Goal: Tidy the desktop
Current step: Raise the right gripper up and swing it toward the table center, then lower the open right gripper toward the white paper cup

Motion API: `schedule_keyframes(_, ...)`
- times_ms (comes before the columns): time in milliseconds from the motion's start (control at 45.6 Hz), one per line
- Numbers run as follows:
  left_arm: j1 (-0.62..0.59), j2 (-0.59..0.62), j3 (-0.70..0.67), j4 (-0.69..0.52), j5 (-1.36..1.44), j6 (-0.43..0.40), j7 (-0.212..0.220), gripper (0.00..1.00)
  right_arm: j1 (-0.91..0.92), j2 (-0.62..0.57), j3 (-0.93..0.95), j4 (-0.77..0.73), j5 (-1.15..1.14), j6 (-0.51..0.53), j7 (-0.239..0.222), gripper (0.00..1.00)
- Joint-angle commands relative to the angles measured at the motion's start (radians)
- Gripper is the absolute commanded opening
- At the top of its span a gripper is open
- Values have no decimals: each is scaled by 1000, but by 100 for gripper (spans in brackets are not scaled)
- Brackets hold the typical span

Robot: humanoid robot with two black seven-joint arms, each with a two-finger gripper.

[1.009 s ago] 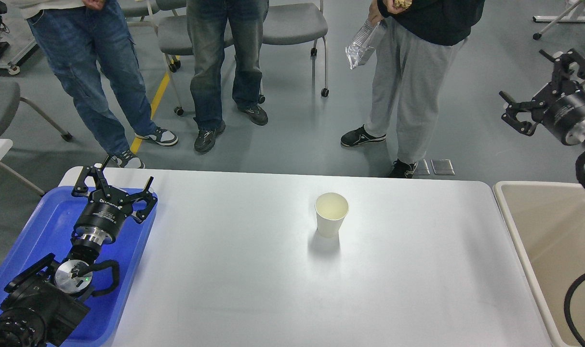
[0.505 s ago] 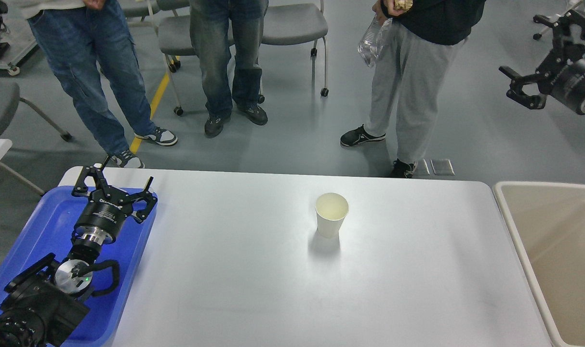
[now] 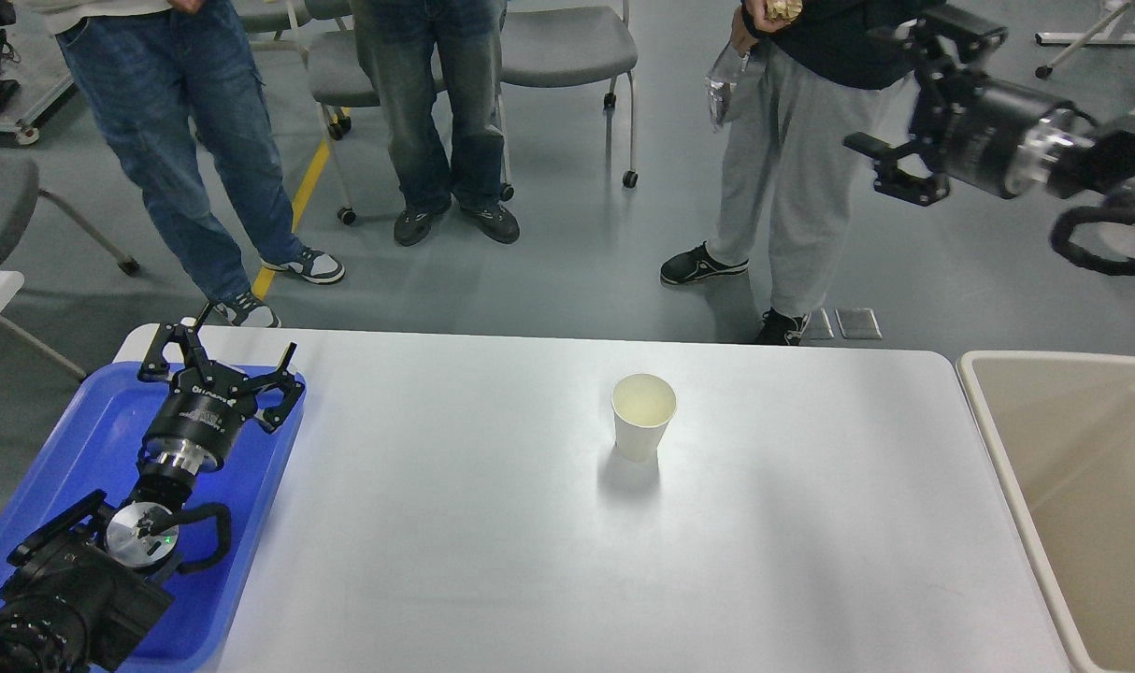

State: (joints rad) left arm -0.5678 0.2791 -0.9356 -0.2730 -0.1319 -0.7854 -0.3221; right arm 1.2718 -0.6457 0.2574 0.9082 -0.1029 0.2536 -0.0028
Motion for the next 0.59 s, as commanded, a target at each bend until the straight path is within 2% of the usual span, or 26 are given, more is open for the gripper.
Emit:
schedule_keyframes(0,0,0,0,0,0,0,0,100,37,150,-168,32,-227,-66,4,100)
schedule_keyframes(285,2,0,0,0,0,0,0,100,61,230,-354,32,-495,-68,10,100)
schedule_keyframes(571,2,0,0,0,0,0,0,100,109,313,-526,29,-624,-62,14,100)
